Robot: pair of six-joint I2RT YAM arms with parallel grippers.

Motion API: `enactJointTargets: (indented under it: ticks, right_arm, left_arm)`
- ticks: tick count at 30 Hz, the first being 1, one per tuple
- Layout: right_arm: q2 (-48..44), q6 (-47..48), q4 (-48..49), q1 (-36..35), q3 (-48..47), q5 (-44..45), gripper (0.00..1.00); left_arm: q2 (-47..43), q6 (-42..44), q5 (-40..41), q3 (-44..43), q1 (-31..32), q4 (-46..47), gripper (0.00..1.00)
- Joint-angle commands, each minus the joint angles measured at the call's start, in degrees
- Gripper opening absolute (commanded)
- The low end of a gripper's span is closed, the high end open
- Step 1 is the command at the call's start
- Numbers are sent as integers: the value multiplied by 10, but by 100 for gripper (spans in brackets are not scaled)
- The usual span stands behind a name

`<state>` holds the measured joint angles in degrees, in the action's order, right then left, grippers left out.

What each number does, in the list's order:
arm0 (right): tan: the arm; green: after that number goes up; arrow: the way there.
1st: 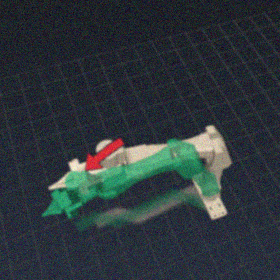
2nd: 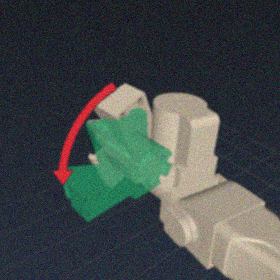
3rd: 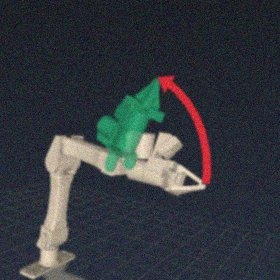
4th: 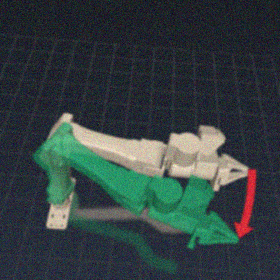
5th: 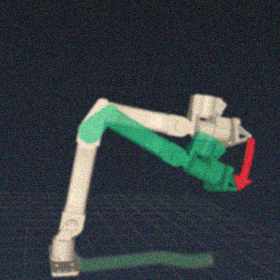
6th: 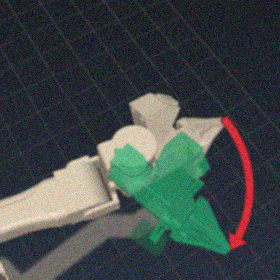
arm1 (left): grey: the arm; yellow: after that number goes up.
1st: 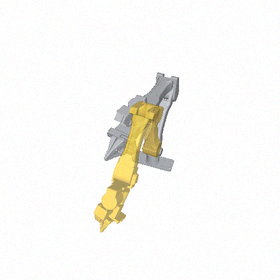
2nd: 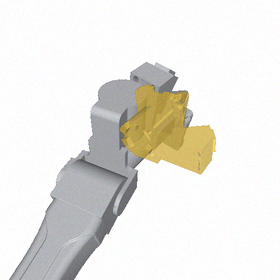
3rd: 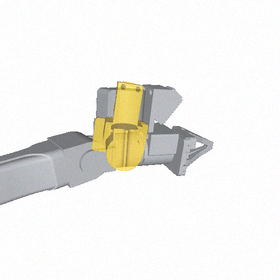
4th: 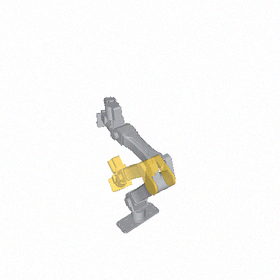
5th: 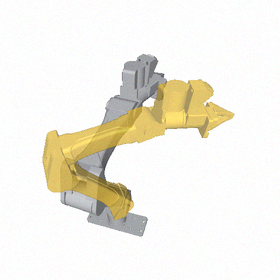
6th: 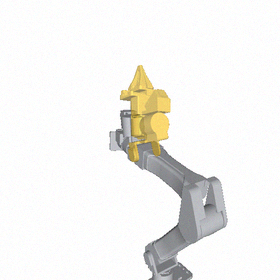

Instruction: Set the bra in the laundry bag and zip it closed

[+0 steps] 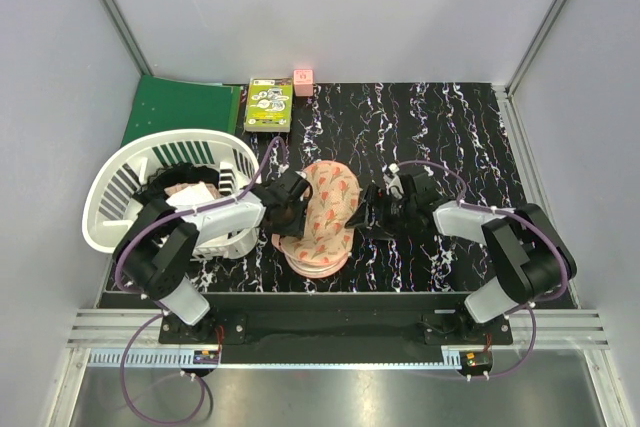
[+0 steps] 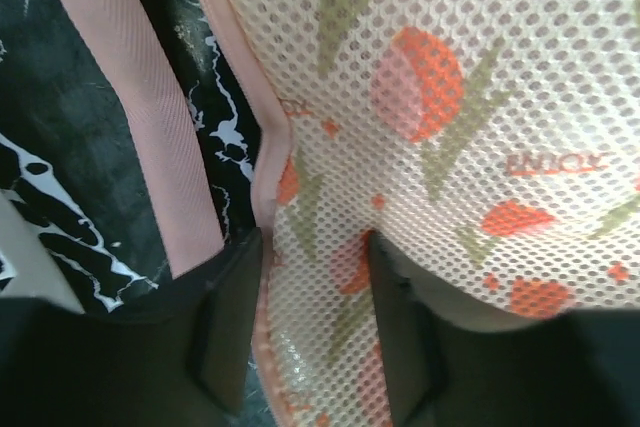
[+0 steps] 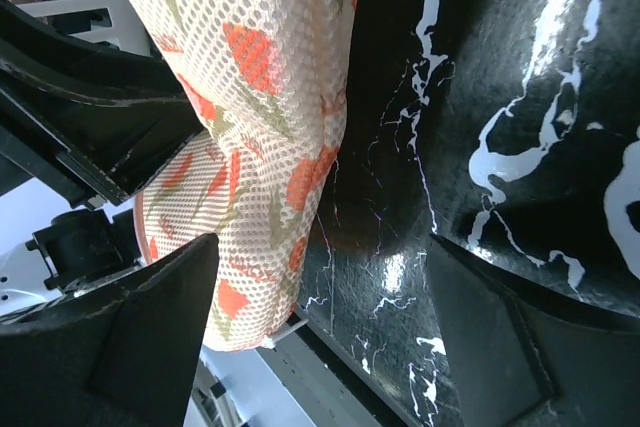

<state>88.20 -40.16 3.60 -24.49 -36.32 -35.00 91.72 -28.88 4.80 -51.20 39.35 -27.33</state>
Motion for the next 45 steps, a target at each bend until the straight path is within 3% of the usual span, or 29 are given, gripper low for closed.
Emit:
enactJointTargets:
  ticks: [1, 9, 15, 16, 19, 20, 24, 27, 30, 33, 36, 40, 41, 45]
  right_arm:
    - [22, -24, 71, -13, 7, -28, 90]
    - [85, -98, 179, -49, 14, -40, 87]
    - [120, -166, 295, -68, 37, -9, 77]
    - [123, -177, 315, -69, 40, -1, 74]
    - [131, -206, 368, -70, 64, 28, 52]
    - [131, -210, 376, -71, 75, 48, 40]
    - [113, -238, 414, -69, 109, 106, 21]
    - [80, -245, 410, -64, 140, 148, 17]
    - [30, -244, 369, -52, 169, 187, 17]
    - [-35, -235, 312, -29, 192, 219, 17]
    - [-115, -231, 230, -11, 209, 264, 19]
    - [-223, -215, 147, -10, 214, 324, 41]
    - [-233, -211, 135, -11, 211, 325, 50]
    - [-255, -205, 108, -11, 221, 297, 68]
  left_arm:
    - [-22, -14, 28, 31, -2, 51, 44]
    - [-64, -21, 25, 58, -2, 81, 42]
    - [-72, -20, 24, 61, -1, 94, 42]
    - [-73, -19, 24, 59, -1, 96, 43]
    - [-74, -14, 22, 47, 1, 98, 45]
    - [-77, -14, 24, 44, 3, 100, 47]
    - [-82, 8, 66, 6, 42, 84, 59]
    - [-88, 18, 127, -53, 84, 34, 74]
    - [-106, 18, 162, -96, 119, 0, 87]
    - [-130, 3, 151, -115, 134, -18, 92]
    - [-138, -22, 84, -114, 136, -19, 92]
    - [-137, -74, -2, -75, 136, 12, 92]
    - [-136, -83, -20, -67, 136, 22, 93]
    - [-113, -115, -44, -60, 131, 46, 99]
